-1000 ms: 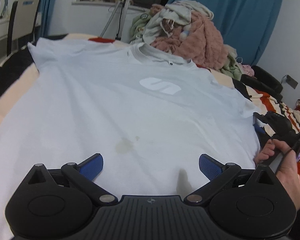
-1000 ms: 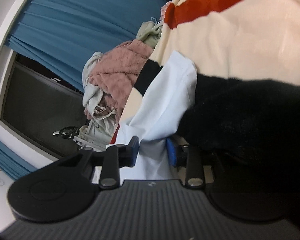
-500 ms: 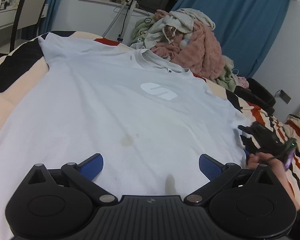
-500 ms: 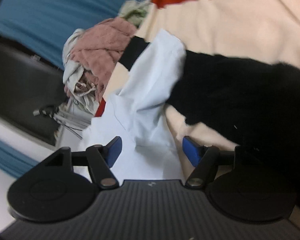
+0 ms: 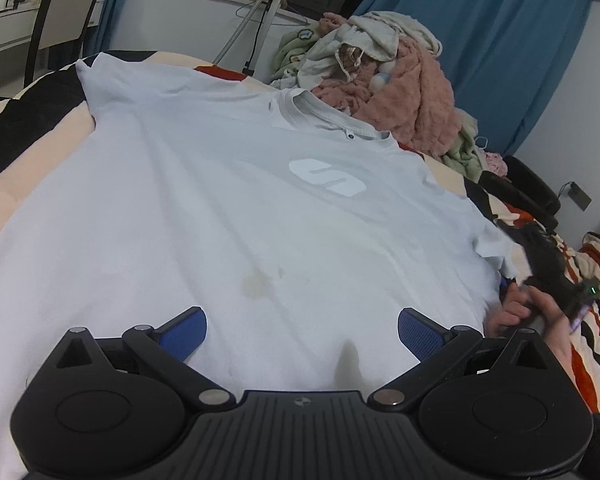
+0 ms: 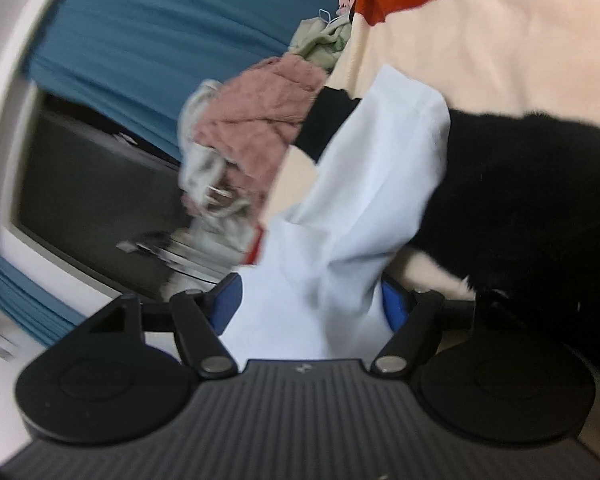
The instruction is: Fold clothes
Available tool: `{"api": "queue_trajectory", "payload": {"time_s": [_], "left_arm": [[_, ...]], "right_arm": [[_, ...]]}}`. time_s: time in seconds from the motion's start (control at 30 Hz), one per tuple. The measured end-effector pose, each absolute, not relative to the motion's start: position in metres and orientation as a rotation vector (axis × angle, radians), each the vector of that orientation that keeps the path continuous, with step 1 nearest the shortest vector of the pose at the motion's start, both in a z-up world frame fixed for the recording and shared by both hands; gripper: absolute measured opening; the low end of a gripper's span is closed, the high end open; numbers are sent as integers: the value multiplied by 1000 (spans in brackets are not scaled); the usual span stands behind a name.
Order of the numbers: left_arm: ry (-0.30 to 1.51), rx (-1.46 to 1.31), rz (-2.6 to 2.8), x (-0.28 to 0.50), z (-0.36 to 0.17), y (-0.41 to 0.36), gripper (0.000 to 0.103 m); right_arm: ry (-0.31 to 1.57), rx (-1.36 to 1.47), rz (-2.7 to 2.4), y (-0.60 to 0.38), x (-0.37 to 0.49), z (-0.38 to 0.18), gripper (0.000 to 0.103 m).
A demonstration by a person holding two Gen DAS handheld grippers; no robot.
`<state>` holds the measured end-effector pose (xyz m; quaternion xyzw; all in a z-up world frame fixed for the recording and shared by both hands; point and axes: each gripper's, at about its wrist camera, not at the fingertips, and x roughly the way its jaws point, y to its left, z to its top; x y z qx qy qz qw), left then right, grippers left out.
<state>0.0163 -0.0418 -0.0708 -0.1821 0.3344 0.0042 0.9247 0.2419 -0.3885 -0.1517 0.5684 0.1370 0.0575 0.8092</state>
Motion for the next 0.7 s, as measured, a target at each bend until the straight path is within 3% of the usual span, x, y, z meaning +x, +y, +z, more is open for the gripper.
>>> {"api": "queue_trajectory", "payload": {"time_s": [0.13,0.27,0.37,0.53,0.7], "left_arm": [[644,-410,45,9,-61,-30,103],[625,-449,53,-1,-52,-21,103],[614,-463,51,-8,-46,-18,103],[620,-453,39,-9,-46,-22,103],[634,-449,34,-3,-50,-25,103]], "right_arm": [[64,1364,171,-397,202,-135,74],[-29,1361,169,-405,176,-112,73],[14,1370,81,-410,166,-114,73],[271,1361,-99,-409,167,-146,70],[286,1269,-71,-401,185,-141,71]]}}
